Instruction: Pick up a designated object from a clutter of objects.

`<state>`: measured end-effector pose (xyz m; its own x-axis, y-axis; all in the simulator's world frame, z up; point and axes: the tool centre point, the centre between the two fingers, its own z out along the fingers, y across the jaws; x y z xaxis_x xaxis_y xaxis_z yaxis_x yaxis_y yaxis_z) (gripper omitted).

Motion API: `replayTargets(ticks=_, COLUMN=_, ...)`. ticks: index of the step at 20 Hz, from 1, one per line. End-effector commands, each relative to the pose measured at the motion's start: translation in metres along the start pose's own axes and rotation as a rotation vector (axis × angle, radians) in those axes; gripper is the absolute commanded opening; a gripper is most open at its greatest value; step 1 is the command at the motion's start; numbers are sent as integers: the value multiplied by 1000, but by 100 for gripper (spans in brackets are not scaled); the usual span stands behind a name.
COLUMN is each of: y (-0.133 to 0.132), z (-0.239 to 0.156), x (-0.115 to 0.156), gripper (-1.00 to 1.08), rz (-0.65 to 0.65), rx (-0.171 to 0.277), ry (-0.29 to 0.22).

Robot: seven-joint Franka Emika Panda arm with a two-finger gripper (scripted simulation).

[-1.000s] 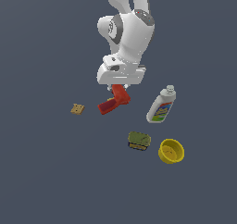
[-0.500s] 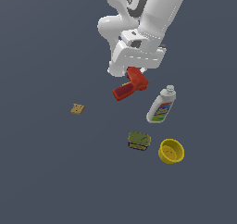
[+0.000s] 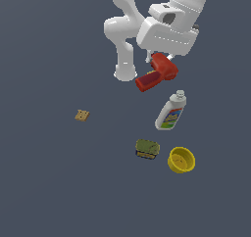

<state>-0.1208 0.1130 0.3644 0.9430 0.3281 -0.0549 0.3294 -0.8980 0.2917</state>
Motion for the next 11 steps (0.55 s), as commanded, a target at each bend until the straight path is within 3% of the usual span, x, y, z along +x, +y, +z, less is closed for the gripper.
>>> replayTargets(ticks=1, y=-5, z=-15, x=2, gripper=-100, rz=2, rx=-1, ry=3)
replayTargets(ticks=11, y=-12, z=-35, x=6, gripper=-100, rz=4, rx=-2, ry=3)
